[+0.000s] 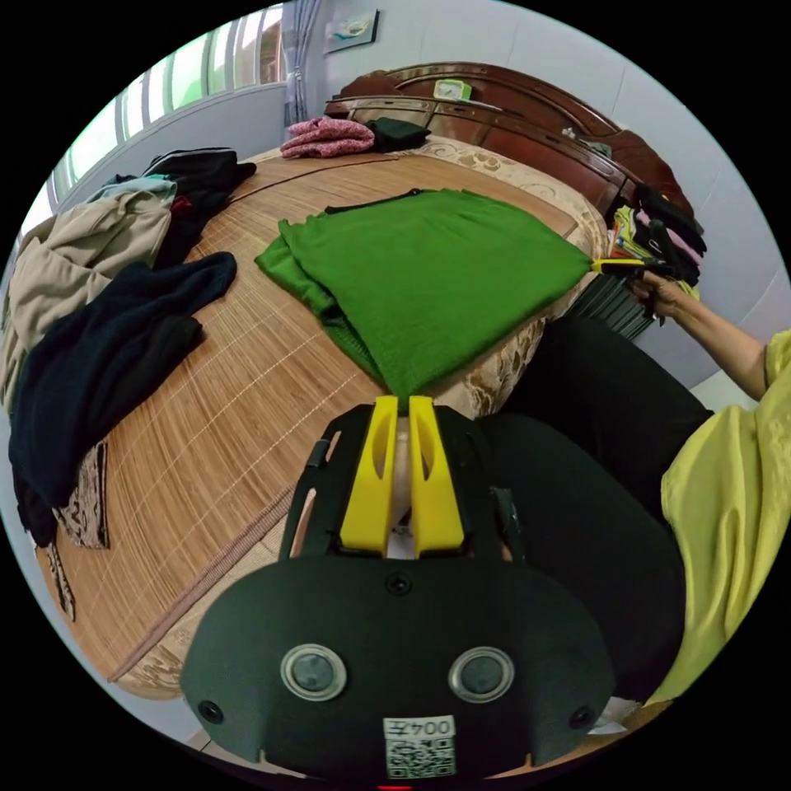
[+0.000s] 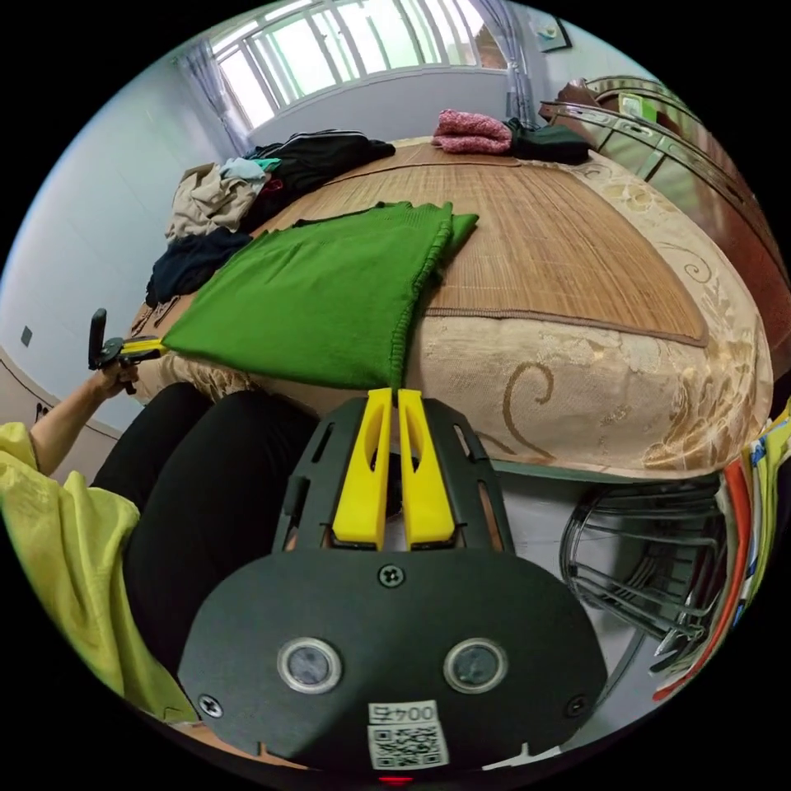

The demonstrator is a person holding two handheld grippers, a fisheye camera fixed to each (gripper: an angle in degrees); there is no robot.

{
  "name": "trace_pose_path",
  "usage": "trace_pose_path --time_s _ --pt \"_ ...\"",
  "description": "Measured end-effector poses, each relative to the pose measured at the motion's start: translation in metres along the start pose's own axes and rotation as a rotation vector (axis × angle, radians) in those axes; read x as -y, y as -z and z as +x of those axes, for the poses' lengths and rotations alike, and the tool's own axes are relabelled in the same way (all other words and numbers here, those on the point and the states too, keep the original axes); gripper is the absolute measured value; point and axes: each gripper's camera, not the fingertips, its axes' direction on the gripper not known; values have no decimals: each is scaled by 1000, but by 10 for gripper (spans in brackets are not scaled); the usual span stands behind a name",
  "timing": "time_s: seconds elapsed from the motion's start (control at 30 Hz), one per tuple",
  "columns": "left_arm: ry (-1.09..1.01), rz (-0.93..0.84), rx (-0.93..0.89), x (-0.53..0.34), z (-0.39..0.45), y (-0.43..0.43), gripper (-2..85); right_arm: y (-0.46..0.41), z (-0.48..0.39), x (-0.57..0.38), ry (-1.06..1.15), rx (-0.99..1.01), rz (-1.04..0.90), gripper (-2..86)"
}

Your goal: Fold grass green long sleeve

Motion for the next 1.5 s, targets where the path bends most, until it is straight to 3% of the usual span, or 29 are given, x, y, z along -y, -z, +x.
trace_pose_path --time_s 0.27,0.47,0.63,0.9,1.13,1.37,1.5 --pt "39 -73 51 30 -1 91 48 -7 56 -12 -175 191 43 80" --pt "96 17 81 53 4 211 99 -12 115 -27 -371 460 159 128" --pt "-118 113 59 164 97 292 125 -29 152 -32 -561 622 244 136" --pt "-526 91 60 333 290 324 150 -56 183 -15 -680 703 184 166" --pt "-780 92 235 407 432 346 158 -55 196 7 -657 780 261 47" --pt "-872 54 460 446 509 351 148 -34 184 53 -570 767 250 39" --pt "-808 74 579 464 521 356 73 -30 176 79 -535 759 219 40"
